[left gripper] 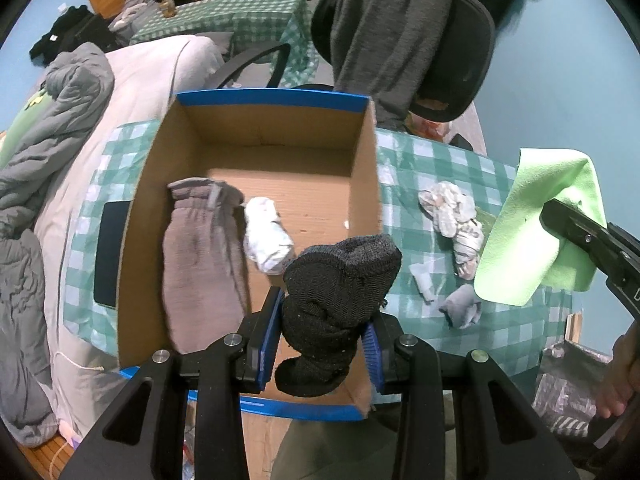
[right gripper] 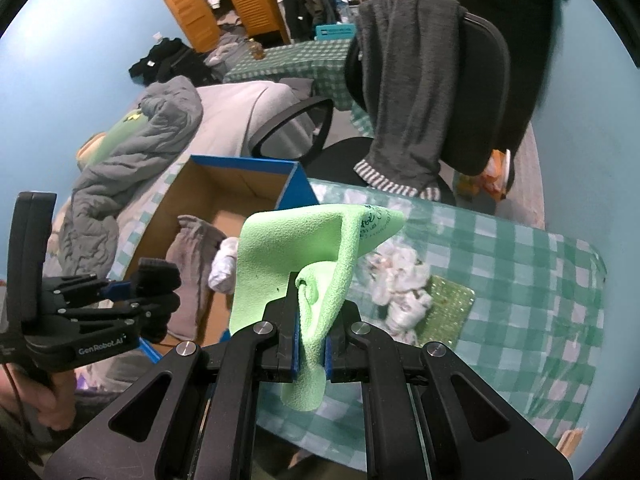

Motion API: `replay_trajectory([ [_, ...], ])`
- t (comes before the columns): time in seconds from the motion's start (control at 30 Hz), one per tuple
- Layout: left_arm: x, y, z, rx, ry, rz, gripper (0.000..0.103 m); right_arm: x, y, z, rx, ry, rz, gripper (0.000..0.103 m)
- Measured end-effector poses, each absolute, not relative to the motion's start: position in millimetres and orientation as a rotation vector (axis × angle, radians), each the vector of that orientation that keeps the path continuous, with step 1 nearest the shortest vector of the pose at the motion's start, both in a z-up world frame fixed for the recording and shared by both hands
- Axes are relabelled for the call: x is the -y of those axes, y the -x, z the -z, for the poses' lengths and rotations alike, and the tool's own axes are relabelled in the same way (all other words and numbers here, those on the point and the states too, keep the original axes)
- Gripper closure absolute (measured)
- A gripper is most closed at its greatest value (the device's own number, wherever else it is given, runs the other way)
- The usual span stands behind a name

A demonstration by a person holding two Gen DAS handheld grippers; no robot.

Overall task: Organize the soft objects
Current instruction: 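Lift the lime-green cloth and black sock and carry both over the box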

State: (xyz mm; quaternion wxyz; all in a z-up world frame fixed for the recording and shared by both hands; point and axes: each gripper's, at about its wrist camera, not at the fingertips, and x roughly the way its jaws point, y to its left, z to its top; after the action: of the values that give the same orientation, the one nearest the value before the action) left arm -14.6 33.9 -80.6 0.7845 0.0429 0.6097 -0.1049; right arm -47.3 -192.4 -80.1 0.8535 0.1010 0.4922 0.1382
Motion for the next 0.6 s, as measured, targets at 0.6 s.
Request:
replay_trajectory([
  [0.6,-86,2,84,-1.323,-0.041,0.138,0.066,132,17,76,-1.033,-0.152,-0.409,0.095],
])
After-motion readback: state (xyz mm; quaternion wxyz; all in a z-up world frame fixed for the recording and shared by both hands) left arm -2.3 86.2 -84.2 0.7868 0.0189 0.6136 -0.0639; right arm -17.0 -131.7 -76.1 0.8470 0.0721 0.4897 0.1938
